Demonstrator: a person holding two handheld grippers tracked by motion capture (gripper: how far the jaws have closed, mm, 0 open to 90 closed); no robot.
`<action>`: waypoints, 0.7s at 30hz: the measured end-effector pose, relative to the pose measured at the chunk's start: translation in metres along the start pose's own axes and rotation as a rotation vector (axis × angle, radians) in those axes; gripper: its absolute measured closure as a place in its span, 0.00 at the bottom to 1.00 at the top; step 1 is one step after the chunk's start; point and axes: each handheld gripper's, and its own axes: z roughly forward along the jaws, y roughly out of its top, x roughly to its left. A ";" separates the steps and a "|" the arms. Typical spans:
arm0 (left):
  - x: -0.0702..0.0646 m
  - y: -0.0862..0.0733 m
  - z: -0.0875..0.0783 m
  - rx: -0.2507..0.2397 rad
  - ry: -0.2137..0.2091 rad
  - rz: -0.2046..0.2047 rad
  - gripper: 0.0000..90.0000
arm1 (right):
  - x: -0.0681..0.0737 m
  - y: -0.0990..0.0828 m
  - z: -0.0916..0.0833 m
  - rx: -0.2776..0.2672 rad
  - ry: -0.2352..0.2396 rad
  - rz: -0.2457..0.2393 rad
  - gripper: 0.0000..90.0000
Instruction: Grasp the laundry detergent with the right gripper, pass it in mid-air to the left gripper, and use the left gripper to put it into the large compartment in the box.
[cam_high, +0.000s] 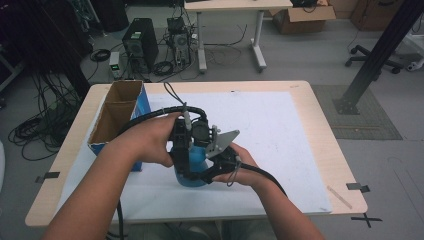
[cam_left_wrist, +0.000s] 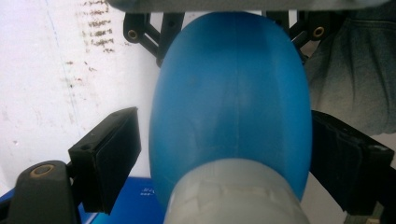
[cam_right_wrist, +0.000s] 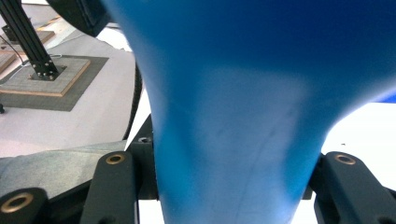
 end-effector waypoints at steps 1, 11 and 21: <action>0.000 0.000 0.000 -0.003 0.004 -0.002 0.17 | 0.000 0.000 0.000 -0.001 -0.001 0.000 0.50; -0.001 0.001 -0.001 0.000 0.015 0.000 0.22 | 0.000 0.003 -0.002 -0.007 -0.009 -0.005 0.50; -0.002 0.002 -0.002 0.013 0.009 0.011 0.42 | 0.001 0.004 -0.001 -0.007 -0.012 -0.002 0.50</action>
